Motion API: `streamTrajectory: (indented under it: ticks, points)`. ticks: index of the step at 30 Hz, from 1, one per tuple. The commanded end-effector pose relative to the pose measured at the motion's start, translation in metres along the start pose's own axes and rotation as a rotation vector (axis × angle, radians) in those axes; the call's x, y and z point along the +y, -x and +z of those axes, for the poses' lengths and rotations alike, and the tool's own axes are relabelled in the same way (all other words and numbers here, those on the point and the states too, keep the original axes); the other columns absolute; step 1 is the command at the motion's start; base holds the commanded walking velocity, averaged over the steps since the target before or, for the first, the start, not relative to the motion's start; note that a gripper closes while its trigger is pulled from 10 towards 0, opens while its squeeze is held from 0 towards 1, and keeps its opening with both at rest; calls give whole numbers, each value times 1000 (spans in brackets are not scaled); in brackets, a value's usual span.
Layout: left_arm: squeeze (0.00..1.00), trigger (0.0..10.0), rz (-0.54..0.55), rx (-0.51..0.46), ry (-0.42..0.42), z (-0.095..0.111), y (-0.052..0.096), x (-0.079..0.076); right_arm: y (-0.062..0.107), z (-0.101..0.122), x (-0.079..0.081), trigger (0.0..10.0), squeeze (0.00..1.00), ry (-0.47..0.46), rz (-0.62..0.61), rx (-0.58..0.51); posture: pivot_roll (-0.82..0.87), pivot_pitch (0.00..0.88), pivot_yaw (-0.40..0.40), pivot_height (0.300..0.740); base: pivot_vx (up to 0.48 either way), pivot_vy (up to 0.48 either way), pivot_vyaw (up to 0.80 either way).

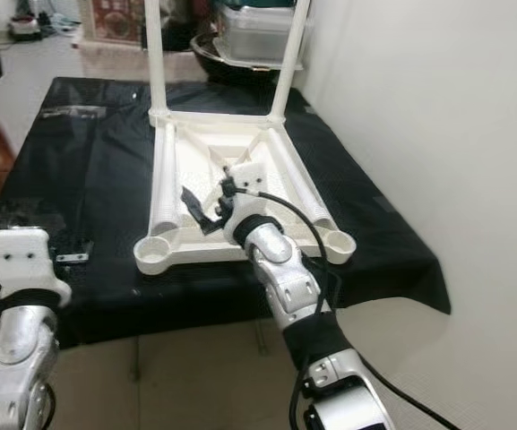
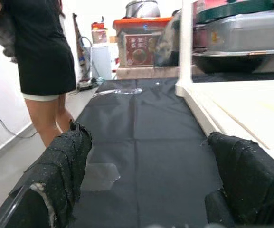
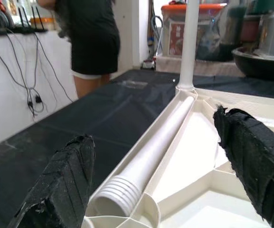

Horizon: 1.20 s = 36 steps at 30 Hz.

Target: Building children table

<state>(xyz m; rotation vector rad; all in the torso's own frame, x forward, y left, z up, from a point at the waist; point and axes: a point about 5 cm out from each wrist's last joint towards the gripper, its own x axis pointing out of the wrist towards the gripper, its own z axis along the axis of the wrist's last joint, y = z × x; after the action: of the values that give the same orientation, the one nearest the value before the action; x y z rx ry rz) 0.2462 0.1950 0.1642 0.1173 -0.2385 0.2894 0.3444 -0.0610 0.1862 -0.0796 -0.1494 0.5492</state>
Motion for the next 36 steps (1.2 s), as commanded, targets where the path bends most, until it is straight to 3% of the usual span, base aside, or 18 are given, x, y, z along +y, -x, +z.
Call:
streamTrajectory:
  ticks: [1,8,18,25,28,36]
  points:
    - [0,10000,5,-7,9,1,-1,2,0,-2,-6,10000,0,12,-44,20,123,0,-130,740,0,0,0]
    - [0,10000,2,-20,22,3,-2,2,3,-3,-15,10000,0,19,-111,32,119,0,-125,740,0,0,0]
    - [0,10000,-48,-21,18,1,1,1,13,-4,-41,10000,0,-26,-358,39,78,0,-80,740,236,0,0]
    - [0,10000,-121,-15,16,0,2,-3,27,-5,-53,10000,0,20,-459,62,35,0,-38,740,109,0,0]
    - [0,10000,-179,-16,26,-1,2,-8,38,-10,-67,10000,0,72,-554,91,23,0,-23,740,167,0,0]
    - [0,10000,-199,-15,31,0,1,-9,34,-6,-69,10000,0,113,-558,81,32,0,-30,740,269,0,0]
